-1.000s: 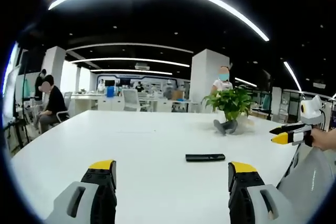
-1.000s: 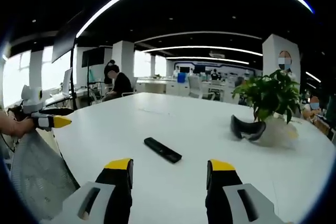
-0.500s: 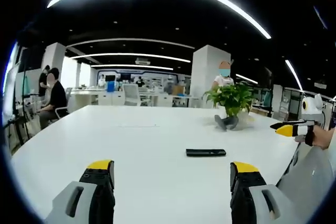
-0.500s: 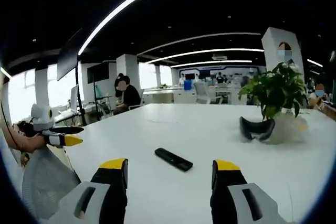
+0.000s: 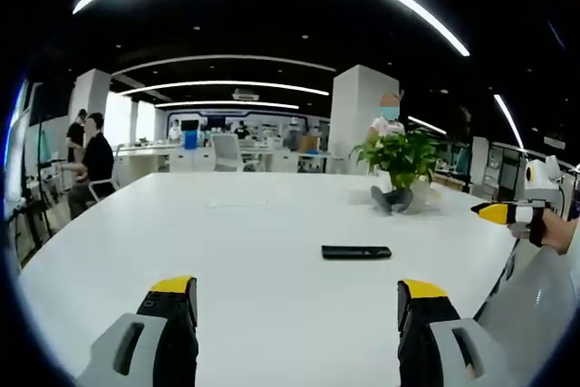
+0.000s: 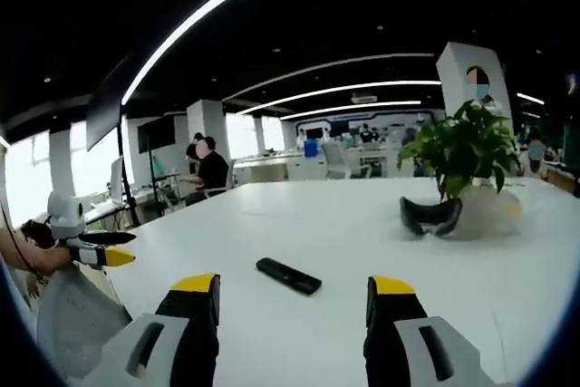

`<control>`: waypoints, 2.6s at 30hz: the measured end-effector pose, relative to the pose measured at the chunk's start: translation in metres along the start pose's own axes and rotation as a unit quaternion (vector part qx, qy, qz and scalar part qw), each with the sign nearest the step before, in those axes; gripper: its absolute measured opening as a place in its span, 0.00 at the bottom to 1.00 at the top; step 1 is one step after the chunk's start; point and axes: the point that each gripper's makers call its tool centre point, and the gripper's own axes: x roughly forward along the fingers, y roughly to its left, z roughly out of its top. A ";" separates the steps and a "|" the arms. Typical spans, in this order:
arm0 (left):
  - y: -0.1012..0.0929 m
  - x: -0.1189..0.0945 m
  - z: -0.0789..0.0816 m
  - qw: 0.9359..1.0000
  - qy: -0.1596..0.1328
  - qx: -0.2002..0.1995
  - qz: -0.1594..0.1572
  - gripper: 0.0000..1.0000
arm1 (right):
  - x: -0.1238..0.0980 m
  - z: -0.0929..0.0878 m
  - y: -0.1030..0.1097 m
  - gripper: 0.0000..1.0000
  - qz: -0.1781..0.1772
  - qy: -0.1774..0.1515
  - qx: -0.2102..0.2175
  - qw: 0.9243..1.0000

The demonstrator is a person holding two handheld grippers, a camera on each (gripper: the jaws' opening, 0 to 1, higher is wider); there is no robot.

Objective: Press the specified remote control buttons in sequence, fully releasing each button before pressing the next.

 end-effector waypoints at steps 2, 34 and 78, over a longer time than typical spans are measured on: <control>0.001 -0.001 0.004 1.000 -0.010 -0.006 0.001 0.95 | -0.001 -0.001 -0.005 0.64 -0.015 0.004 -0.008 1.000; -0.052 0.093 0.075 0.972 0.027 -0.026 -0.230 0.95 | -0.003 -0.018 -0.015 0.59 -0.053 0.056 0.012 0.997; -0.072 0.218 -0.069 0.776 0.380 0.334 -0.376 0.69 | -0.004 -0.031 -0.024 0.49 -0.063 0.084 0.004 0.994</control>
